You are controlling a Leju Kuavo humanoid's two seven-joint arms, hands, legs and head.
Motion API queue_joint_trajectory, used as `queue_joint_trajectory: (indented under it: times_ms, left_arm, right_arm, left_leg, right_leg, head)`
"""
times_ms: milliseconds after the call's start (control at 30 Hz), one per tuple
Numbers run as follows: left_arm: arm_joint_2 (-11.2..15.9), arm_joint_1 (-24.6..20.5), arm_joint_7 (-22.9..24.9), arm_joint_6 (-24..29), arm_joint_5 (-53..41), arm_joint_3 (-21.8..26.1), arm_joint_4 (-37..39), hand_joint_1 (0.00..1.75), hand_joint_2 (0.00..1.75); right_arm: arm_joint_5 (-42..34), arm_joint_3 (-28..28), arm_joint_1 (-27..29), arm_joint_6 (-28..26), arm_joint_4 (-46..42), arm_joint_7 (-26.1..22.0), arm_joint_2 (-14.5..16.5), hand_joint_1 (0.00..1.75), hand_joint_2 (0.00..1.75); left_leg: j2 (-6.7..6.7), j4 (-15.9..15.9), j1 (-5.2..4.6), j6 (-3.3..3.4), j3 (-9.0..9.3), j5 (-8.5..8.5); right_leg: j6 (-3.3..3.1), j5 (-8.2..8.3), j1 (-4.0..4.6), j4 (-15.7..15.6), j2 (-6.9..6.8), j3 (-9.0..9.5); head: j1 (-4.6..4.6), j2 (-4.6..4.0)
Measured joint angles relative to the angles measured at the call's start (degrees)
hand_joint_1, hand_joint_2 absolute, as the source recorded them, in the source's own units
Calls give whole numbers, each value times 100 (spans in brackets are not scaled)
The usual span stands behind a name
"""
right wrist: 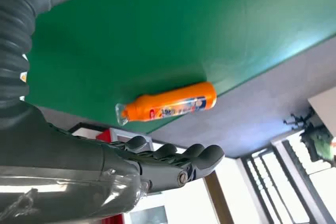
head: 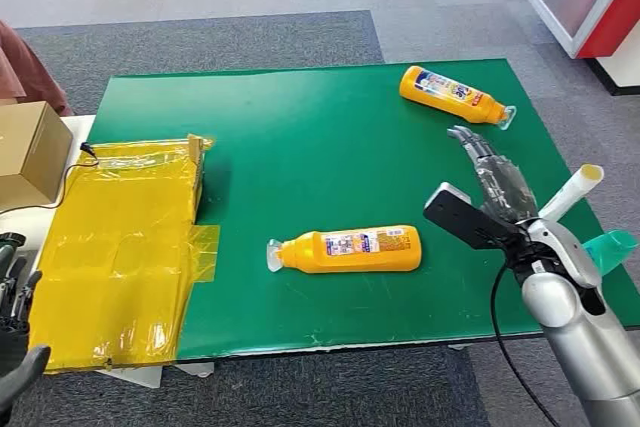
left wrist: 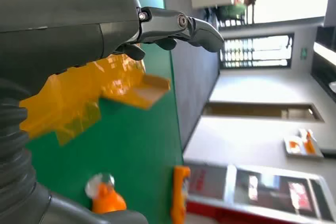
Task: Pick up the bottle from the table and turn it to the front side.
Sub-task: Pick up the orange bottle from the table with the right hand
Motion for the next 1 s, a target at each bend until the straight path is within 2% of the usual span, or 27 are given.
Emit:
queue_joint_trajectory:
  times_ms: [333,567,733,1000]
  left_arm:
    - [-1,-209,-18,484,-394,-65,105,0,175]
    - [55,-403,-50,955,-68,-554,377,0,175]
    - [134,-451,-119,1058,26,-813,538,0,175]
    - [238,-507,-153,1068,163,-918,645,0,175]
  right_arm:
    - [-461,552,-263,370,429,-2,6,0,175]
    - [-981,1165,-561,681,1016,133,187,0,175]
    - [-1063,1537,-597,674,1420,154,285,0,175]
    - [-1156,1836,-675,702,1776,223,322,0,175]
  left_leg:
    - [0,0,-2,5,-1,-1]
    - [0,0,-2,4,-1,0]
    - [1,0,-2,4,-1,0]
    - [0,0,-2,5,-1,-1]
  right_leg:
    - [3,2,-3,0,0,-1]
    - [4,2,-3,0,0,-1]
    - [4,2,-3,0,0,-2]
    - [5,1,-4,0,0,-3]
  head:
    - [3,0]
    - [1,0]
    - [2,0]
    - [2,0]
